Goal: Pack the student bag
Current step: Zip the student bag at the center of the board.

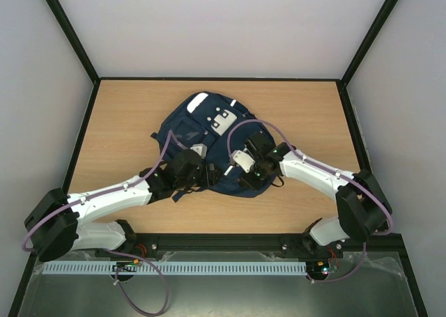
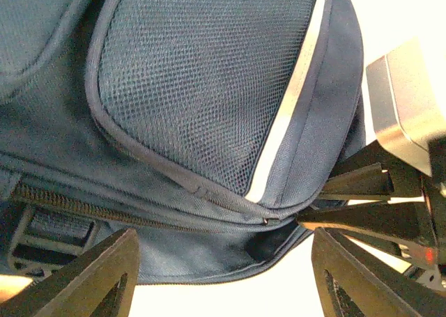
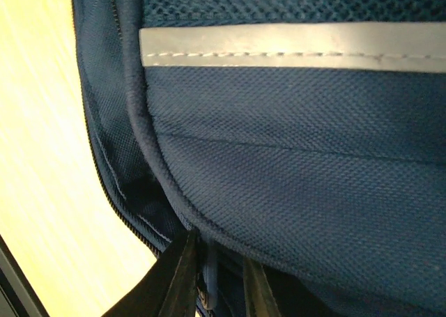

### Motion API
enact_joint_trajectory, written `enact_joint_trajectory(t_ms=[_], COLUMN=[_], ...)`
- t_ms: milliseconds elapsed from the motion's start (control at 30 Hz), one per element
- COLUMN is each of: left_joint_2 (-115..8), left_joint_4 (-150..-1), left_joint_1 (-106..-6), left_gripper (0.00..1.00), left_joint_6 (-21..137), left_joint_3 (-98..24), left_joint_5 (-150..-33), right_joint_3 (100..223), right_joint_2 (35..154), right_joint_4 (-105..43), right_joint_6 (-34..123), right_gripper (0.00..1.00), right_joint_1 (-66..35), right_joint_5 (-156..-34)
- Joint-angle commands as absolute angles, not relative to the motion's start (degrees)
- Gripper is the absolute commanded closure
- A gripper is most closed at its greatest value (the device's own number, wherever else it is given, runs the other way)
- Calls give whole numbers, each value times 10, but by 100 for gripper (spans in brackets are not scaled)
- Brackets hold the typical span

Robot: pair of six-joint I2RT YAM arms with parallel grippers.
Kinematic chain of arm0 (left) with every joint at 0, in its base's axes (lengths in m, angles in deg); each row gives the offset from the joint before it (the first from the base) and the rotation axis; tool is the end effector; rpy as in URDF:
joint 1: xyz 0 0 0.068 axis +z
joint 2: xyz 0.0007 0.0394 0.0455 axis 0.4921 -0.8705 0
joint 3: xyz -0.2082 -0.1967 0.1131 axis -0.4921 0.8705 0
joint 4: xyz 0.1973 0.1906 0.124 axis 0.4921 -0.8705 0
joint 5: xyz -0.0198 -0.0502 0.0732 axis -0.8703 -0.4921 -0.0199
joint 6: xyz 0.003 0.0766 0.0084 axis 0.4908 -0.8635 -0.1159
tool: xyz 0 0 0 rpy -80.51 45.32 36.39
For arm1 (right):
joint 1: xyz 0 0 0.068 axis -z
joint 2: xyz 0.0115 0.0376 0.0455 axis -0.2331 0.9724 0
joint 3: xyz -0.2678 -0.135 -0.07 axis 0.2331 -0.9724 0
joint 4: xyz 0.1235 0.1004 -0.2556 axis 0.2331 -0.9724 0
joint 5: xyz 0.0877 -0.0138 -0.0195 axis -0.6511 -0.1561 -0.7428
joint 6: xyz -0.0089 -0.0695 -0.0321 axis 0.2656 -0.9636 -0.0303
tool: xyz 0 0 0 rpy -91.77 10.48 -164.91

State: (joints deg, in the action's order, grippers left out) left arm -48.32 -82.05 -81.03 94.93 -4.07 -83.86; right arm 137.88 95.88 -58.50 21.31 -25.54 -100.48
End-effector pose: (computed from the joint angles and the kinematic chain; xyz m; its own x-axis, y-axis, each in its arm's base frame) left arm 0.1927 -0.2435 0.2195 -0.8253 -0.1568 -0.5425 0.2601 0.7472 -0.6116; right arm 0.2469 0.2193 0.1995 -0.4396 -0.7061 -0.5552 -0.8620 0.5054 0.0397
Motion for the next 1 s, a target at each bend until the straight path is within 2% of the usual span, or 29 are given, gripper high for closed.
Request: enact_joint_trajectory(t_ms=[0, 233, 433, 633, 967], left_joint_2=[-460, -451, -475, -521, -581], left_joint_4=[-797, -731, -692, -652, -607], left_joint_1=[-826, -831, -834, -838, -848], left_gripper=[29, 31, 39, 51, 62], left_joint_6=[1006, 1097, 1138, 1153, 1201], left_joint_3=[-21, 22, 20, 0, -14], left_joint_5=[-806, -792, -786, -816, -840], right_joint_3=[1400, 1384, 1375, 1370, 1367], right_joint_2=[978, 960, 926, 923, 916], right_joint_4=[-587, -586, -592, -591, -592], right_joint_6=[231, 230, 225, 223, 222], right_gripper=[85, 99, 99, 99, 99], right_joint_1=[-259, -259, -259, -259, -259], right_joint_5=[-1001, -995, -1003, -1008, -1020])
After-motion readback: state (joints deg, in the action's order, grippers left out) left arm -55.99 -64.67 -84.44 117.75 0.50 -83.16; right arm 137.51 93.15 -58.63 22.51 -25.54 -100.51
